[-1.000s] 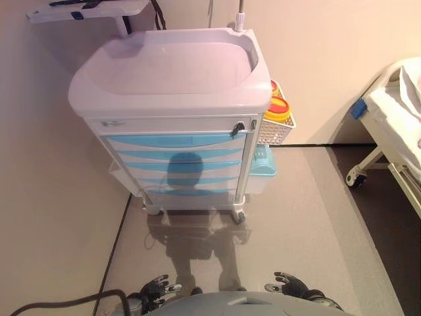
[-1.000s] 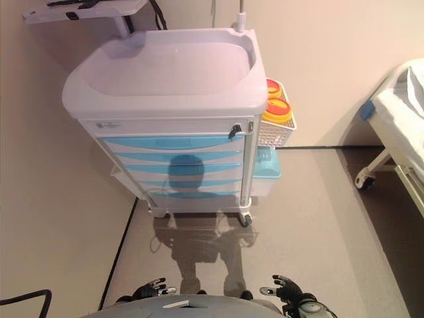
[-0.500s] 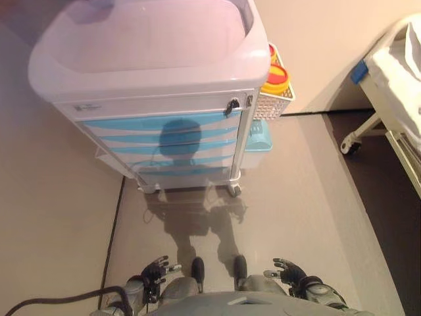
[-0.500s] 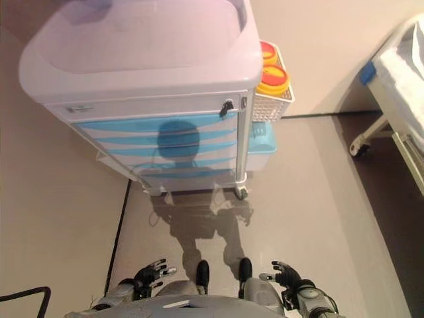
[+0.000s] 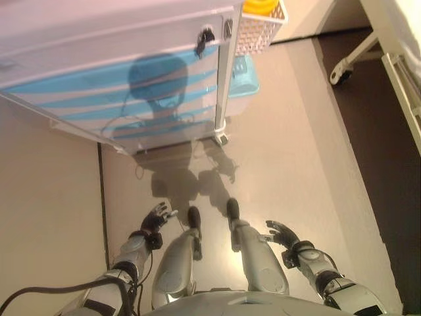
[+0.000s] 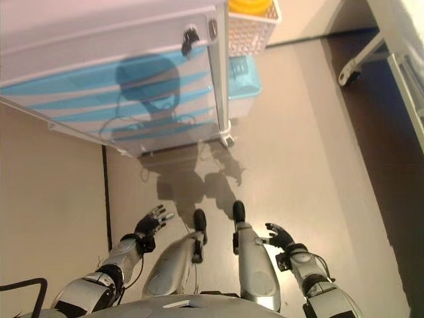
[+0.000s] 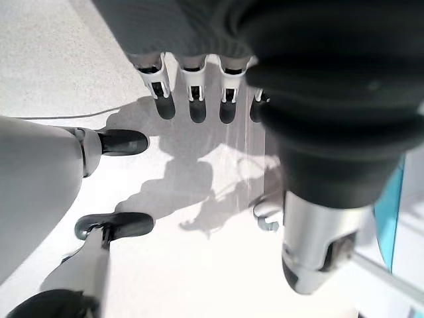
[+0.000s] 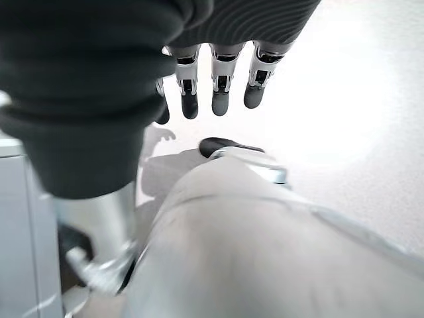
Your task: Open the drawer and pick up the medicine
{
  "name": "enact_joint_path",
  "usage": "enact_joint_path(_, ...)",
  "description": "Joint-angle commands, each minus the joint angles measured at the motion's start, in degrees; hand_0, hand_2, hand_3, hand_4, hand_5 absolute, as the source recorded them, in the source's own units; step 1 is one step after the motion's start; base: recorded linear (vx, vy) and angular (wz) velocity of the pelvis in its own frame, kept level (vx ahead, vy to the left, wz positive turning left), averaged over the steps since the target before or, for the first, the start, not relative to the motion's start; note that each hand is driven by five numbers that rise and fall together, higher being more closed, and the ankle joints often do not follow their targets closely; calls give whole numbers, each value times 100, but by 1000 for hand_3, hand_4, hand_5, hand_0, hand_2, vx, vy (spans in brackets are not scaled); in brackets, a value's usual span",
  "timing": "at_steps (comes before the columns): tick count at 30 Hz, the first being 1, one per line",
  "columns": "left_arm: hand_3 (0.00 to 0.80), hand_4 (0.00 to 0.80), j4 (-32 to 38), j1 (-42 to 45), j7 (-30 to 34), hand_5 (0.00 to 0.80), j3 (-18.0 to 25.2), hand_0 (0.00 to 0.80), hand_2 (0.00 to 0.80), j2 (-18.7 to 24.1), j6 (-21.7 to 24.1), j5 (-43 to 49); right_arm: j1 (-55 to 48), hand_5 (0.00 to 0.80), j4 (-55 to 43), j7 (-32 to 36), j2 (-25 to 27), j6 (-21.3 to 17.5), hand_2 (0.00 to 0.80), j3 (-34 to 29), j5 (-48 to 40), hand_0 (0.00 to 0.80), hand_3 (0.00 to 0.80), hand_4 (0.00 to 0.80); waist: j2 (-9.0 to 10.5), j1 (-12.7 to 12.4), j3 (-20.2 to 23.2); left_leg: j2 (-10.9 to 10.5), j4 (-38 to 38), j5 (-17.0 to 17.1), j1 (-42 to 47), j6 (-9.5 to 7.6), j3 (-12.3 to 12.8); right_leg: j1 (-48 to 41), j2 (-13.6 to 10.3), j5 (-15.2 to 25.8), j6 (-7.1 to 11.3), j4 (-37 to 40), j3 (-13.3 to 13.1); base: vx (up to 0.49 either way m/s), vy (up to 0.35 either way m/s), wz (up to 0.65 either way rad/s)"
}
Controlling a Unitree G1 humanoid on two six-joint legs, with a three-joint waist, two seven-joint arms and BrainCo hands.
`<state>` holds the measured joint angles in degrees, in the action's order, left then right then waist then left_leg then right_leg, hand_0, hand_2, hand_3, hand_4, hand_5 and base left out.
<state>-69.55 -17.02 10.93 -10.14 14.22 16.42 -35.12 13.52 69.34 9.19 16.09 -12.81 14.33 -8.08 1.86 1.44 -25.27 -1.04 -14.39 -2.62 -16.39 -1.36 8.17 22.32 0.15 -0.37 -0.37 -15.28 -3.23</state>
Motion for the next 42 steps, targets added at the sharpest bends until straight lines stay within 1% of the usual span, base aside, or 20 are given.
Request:
enact_joint_path(1,0,0,426,104,13,0,274,0,0,124,481,-511,-248,0,-256,-97,205,-19,0,355,-112,0,0,0,128,41,147,-263,-976,-471,-729,-291,28,265,-351,192,305,-210,342,-40,58,-9)
enact_joint_path(8,0,0,1314,-152,-31,0,419,0,0,458,890,-1313,-213,0,-526,-69,346,-59,0,477,-242,0,0,0,371,62,-23,-72,-1354,-595,-1237,-259,171,700,-227,272,296,-350,388,-36,15,-12)
enact_joint_path(9,0,0,1397,-188,-55,0,433,0,0,503,870,-1361,-218,0,-564,-58,354,-55,0,483,-256,0,0,0,393,68,-35,-61,-1382,-611,-1275,-257,172,732,-215,277,294,-354,384,-35,-15,-29)
enact_joint_path(12,0,0,1724,-375,-78,0,465,0,0,731,991,-1673,-275,0,-759,-42,371,-23,0,574,-351,0,0,0,496,91,-88,-13,-1545,-678,-1458,-240,195,860,-168,311,283,-380,378,-24,-19,-23)
enact_joint_path(15,0,0,1920,-555,-67,0,501,0,0,873,1131,-1969,-335,0,-861,-30,360,-5,0,627,-364,0,0,0,559,120,-112,-2,-1626,-720,-1539,-234,199,909,-138,338,270,-371,365,-4,-16,-7)
enact_joint_path(18,0,0,2124,-812,184,0,597,0,0,1085,1160,-2561,-413,0,-908,-12,356,-56,0,668,-387,0,0,0,610,155,-150,5,-1733,-782,-1612,-239,204,932,-119,368,264,-351,347,3,-23,-11)
enact_joint_path(20,0,0,2211,-929,290,0,637,0,0,1151,1194,-2785,-440,0,-896,-39,335,-94,0,688,-417,0,0,0,618,168,-159,3,-1798,-821,-1648,-250,206,940,-110,371,261,-356,333,11,-28,-3)
enact_joint_path(21,0,0,2246,-989,440,0,672,0,0,1212,1232,-2976,-445,0,-889,-48,321,-111,0,694,-432,0,0,0,625,165,-171,5,-1847,-850,-1674,-258,209,940,-109,367,262,-365,338,11,-37,-1)
enact_joint_path(26,0,0,2408,-1191,750,0,803,0,0,1376,1310,-3249,-487,0,-920,-57,256,-130,0,724,-487,0,0,0,698,163,-191,18,-1968,-933,-1718,-276,200,890,-67,385,268,-336,324,20,-56,-1)
enact_joint_path(28,0,0,2446,-1245,811,0,837,0,0,1428,1306,-3320,-488,0,-936,-52,243,-119,0,717,-484,0,0,0,715,164,-198,23,-1984,-946,-1720,-281,204,875,-53,394,269,-319,317,16,-43,-1)
enact_joint_path(33,0,0,2496,-1657,1007,0,924,0,0,1784,1192,-3550,-552,0,-1049,-45,217,-87,0,788,-523,0,0,0,805,191,-221,58,-2109,-985,-1766,-285,196,817,-20,420,288,-266,305,19,-54,-2)
enact_joint_path(36,0,0,2504,-1962,1255,0,973,0,0,2036,1083,-3800,-591,0,-1041,-37,180,-128,0,849,-572,0,0,0,869,194,-235,93,-2209,-991,-1787,-291,193,766,1,419,294,-252,324,19,-65,-4)
enact_joint_path(42,0,0,2639,-2439,1574,0,1008,0,0,2369,949,-4263,-681,0,-1043,-18,106,-156,0,955,-628,0,0,0,978,184,-261,142,-2407,-1003,-1846,-304,169,666,58,394,289,-250,336,26,-68,1)
